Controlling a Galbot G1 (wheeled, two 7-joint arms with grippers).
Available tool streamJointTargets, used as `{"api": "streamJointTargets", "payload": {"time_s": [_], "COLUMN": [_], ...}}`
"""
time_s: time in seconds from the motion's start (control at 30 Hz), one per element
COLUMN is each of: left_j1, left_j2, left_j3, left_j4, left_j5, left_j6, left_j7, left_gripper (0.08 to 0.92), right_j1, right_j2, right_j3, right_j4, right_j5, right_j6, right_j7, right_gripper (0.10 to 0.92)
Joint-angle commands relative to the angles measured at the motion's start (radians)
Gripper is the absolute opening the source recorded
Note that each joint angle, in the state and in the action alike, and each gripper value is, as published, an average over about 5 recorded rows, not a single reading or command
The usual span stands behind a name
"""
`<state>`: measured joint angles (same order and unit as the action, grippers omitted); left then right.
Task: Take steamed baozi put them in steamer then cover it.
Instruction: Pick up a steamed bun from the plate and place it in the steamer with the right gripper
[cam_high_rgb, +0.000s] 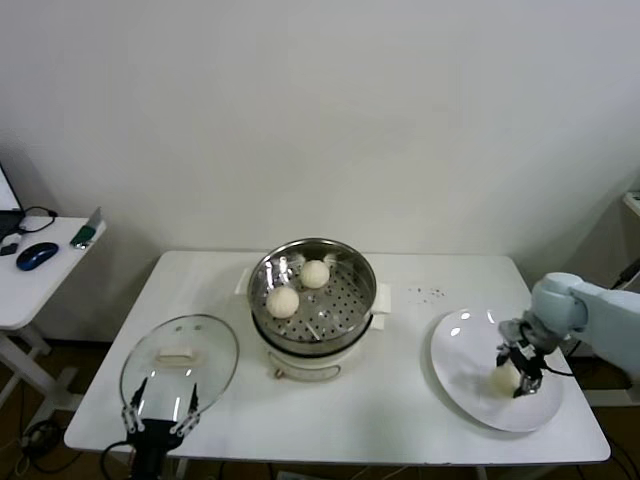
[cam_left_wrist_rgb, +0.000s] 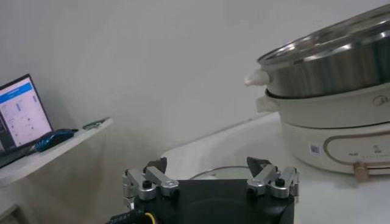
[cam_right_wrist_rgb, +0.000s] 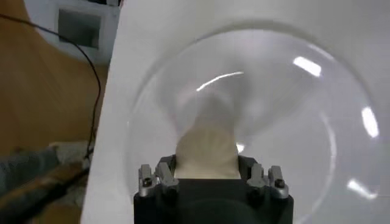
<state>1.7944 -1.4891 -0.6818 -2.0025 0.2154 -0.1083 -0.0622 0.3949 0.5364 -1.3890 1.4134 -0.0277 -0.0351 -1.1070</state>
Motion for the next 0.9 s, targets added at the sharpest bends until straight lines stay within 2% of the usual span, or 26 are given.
{"api": "streamJointTargets", "payload": {"time_s": [0.03,0.23,0.4,0.63,0.9], "left_j1": [0.002,-0.001,-0.002,-0.006,-0.001], "left_j2": [0.002,0.004,0.004,-0.002,0.005], "left_j3": [0.0,0.001,0.004,0.02,0.033], "left_j4": [0.0,0.0,-0.006,-0.018,-0.017], "left_j5": [0.0,0.007,0.008,0.009,0.007], "left_j6": [-0.001,0.003,0.009,0.015,0.015], "left_j7": [0.0,0.001,0.002,0.003,0.009], "left_gripper": [0.823,0.823,0.823,0.823,0.823], "right_j1": [0.38,0.453,0.474,0.44,0.335], "right_j2": [0.211,0.372,0.499,0.676,0.821], "right_j3": [-0.126,-0.084,-0.043,-0.033,-0.02], "right_j4": [0.021,0.047,-0.002,-0.074,-0.086], "right_j5": [-0.127,-0.108,-0.066,0.011,-0.012], "right_j6": [0.389,0.509,0.579,0.574,0.574], "right_j7": [-0.031,-0.03,-0.024,-0.024,-0.03], "right_gripper": [0.662,0.666,0.669,0.67,0.67]}}
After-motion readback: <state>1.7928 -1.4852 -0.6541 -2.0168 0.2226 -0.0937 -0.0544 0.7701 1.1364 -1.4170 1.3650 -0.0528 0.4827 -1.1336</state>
